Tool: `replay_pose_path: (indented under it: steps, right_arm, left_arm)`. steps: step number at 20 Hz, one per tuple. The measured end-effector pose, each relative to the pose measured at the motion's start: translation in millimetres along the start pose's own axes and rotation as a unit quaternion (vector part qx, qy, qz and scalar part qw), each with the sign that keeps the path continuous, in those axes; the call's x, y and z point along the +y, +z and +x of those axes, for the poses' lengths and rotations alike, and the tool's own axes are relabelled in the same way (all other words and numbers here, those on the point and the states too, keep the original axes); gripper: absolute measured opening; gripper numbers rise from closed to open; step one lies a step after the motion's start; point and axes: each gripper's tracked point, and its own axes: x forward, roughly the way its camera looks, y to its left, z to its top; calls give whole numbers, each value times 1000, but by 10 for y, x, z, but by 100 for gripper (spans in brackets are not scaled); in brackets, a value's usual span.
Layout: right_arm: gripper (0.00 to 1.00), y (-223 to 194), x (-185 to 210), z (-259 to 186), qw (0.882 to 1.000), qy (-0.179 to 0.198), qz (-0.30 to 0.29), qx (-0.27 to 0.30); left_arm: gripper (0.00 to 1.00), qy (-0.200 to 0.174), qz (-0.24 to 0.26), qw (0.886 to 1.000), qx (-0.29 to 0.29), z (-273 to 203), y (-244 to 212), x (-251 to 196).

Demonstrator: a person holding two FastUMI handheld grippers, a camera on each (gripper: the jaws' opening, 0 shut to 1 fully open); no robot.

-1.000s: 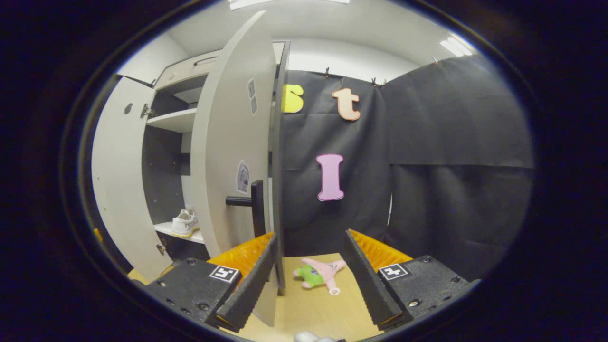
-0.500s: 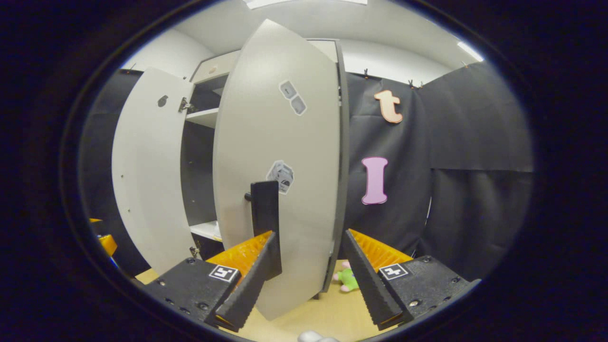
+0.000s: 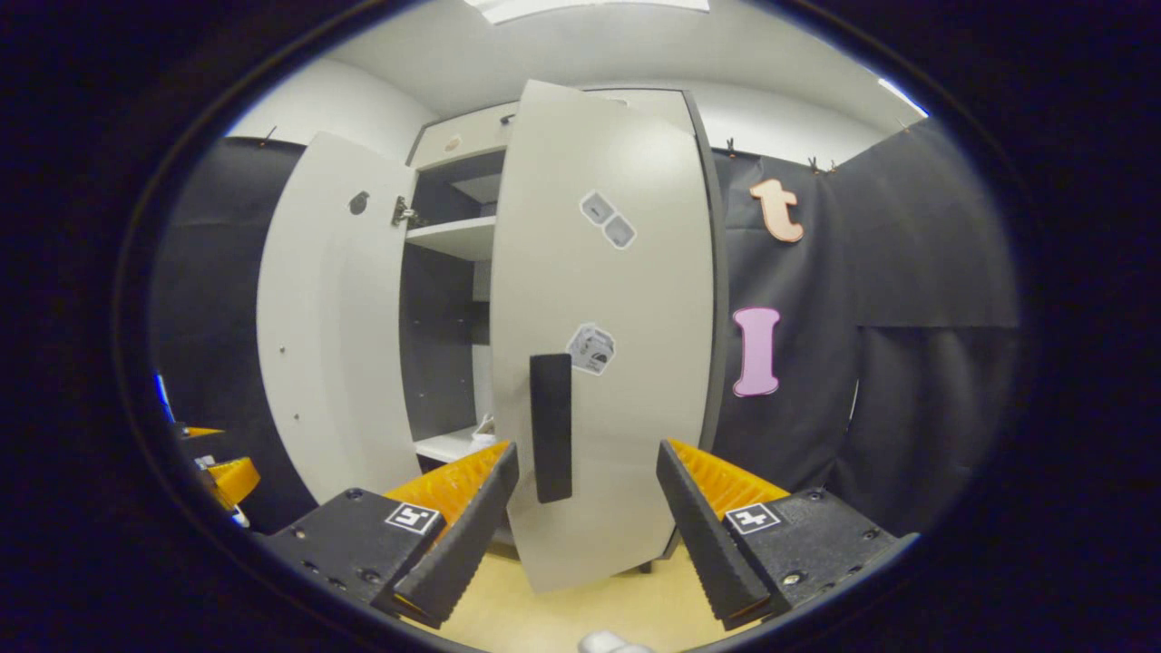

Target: Grab one shoe with the right hand and put it into the shoe cabinet, grab the other shoe with the left hand and put it into the shoe cabinet; then close the right door with the right hand and the left door with the left hand.

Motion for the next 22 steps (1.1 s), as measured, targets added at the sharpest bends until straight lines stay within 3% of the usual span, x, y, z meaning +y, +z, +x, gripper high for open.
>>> replay_pose_path:
  steps: [8,14,19,22]
  right_arm:
    - [99,-190,414,-297,999,42,2,20]
    - [99,-395,472,-539,998,43,4,43]
    - [99,-491,428,-690,998,35,9,57]
    - [99,-498,393,-750,998,30,5,57]
  left_arm:
    - [96,63,24,998,-2,332,124,801]
    - [96,122,18,992,-7,821,262,1551]
    - [100,114,21,993,4,1226,242,1681]
    - [96,97,12,995,-10,1251,326,1579]
